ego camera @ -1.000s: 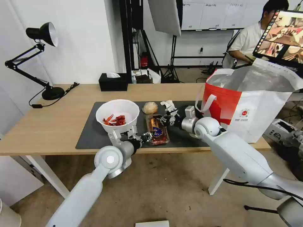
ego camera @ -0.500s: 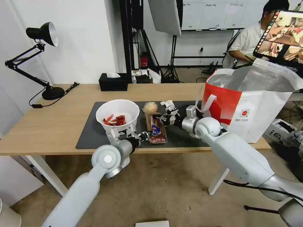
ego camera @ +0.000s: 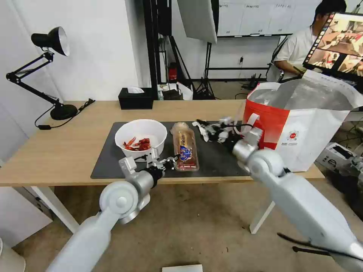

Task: Pick up the trash from the table and place it into the takeout bag.

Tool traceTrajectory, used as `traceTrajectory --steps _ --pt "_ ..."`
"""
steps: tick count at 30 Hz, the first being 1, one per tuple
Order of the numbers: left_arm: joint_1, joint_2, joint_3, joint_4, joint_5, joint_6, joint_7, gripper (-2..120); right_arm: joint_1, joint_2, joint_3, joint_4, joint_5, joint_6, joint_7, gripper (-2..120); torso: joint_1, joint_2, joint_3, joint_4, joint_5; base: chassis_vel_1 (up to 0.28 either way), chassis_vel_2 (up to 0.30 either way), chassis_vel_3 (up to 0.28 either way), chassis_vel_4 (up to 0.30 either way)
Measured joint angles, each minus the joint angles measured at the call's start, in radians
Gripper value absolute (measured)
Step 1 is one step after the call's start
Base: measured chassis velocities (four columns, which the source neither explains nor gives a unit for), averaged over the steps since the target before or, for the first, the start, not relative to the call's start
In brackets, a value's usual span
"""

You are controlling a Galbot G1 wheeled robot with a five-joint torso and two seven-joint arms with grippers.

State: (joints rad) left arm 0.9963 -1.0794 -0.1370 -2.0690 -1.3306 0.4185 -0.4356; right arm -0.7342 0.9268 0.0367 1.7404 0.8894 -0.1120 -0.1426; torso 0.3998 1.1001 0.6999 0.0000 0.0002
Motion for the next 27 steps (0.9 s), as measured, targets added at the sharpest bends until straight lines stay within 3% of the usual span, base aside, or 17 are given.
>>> traceTrajectory --steps 2,3,6,11,15,18,23,25,27 --pt "0.024 0.021 -0.032 -0.033 0.049 -0.018 0.023 0 -0.131 -0.02 0.081 0.106 -0.063 0.013 0.097 0 0.0 0.0 0.0 -0.0001 -0.0005 0.0 0.0 0.0 0.0" --pt "0.024 0.021 -0.032 -0.033 0.049 -0.018 0.023 0 -0.131 -0.02 0.081 0.106 -0.063 0.013 0.097 0 0.0 0.0 0.0 -0.0001 -0.0005 0.0 0.0 0.0 0.0" --pt "0.025 0.047 -0.077 -0.08 0.098 -0.056 0.058 0 -0.326 -0.061 0.17 0.239 -0.178 0.028 0.174 0 0.0 0.0 0.0 -0.0003 -0.0002 0.0 0.0 0.0 0.0" --pt "-0.002 0.051 -0.087 -0.088 0.11 -0.09 0.067 0 -0.439 -0.069 0.209 0.304 -0.215 0.037 0.196 0 0.0 0.0 0.0 0.0003 -0.0003 0.0 0.0 0.0 0.0" --pt "-0.065 0.053 -0.064 -0.071 0.11 -0.115 0.077 0 -0.593 -0.048 0.284 0.358 -0.272 0.06 0.197 0 0.0 0.0 0.0 0.0 0.0 0.0 0.0 0.0 0.0" --pt "-0.156 0.044 -0.018 -0.036 0.11 -0.14 0.084 0 -0.767 -0.01 0.394 0.392 -0.338 0.11 0.163 0 0.0 0.0 0.0 0.0 0.0001 0.0 0.0 0.0 0.0" --pt "-0.25 0.016 0.04 0.01 0.112 -0.154 0.087 0 -0.913 0.031 0.483 0.405 -0.399 0.163 0.125 2 0.0 0.0 0.0 -0.0006 -0.0001 0.0 0.0 0.0 0.0" --pt "-0.325 -0.01 0.1 0.055 0.112 -0.167 0.088 0 -0.977 0.059 0.515 0.405 -0.414 0.2 0.101 14 0.0 0.0 0.0 -0.0003 -0.0002 0.0 0.0 0.0 0.0" --pt "-0.346 -0.019 0.118 0.068 0.112 -0.17 0.089 0 -0.989 0.066 0.521 0.403 -0.417 0.209 0.094 17 0.0 0.0 0.0 -0.0002 -0.0003 0.0 0.0 0.0 0.0"
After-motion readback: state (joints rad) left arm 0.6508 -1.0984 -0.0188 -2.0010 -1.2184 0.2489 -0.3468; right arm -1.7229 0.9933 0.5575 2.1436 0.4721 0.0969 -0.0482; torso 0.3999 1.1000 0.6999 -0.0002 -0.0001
